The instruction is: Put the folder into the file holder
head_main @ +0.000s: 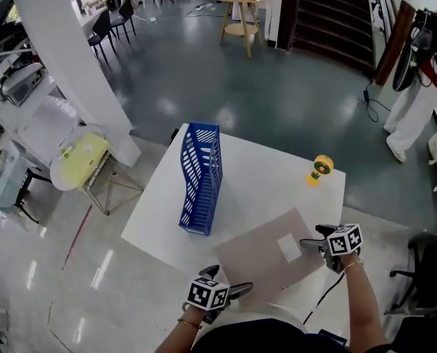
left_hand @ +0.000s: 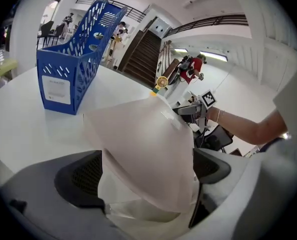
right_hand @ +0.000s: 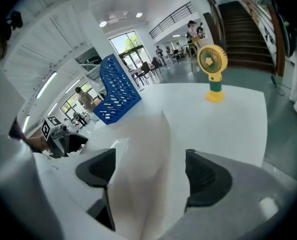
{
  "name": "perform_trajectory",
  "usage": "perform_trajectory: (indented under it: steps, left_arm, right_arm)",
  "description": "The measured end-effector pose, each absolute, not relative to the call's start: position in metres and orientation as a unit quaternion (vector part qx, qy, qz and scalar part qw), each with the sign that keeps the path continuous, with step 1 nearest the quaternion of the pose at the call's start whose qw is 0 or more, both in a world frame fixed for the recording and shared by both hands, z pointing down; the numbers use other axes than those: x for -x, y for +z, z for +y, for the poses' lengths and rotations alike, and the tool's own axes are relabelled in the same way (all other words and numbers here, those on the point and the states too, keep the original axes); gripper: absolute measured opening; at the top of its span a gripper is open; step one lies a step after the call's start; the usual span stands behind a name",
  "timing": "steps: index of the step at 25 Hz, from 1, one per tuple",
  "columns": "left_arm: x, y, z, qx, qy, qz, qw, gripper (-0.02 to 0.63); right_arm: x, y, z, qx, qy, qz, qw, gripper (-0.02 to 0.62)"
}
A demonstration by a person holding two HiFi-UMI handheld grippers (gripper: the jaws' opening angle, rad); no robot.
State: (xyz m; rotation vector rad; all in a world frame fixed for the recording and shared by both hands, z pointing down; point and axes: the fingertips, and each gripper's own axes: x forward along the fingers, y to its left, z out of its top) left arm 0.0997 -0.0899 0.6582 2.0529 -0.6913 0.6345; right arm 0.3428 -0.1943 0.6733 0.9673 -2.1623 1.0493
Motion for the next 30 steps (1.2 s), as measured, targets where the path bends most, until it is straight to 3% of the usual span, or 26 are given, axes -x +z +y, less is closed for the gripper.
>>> perform_trajectory:
  steps: [13, 24, 30]
  left_arm:
    - [-0.103, 0.679, -0.095, -0.796, 0.287, -0.265, 0.463, 0.558]
    - [-0.107, 0.69, -0.105, -0.785, 0.29, -0.288, 0.466, 0.557]
    - [-0.09, 0.698, -0.116, -0.782, 0.307, -0.323, 0.436, 0.557]
  right_arm:
    - [-0.323, 0.705, -0.207, -0.187, 0.475, -0.805, 0.301, 0.426]
    - [-0.31, 0.695, -0.206, -0.146, 0.522, -0.799, 0.26, 0.422]
    - [-0.304, 0.678, -0.194, -0.105, 0.549, -0.804, 0.204, 0.422]
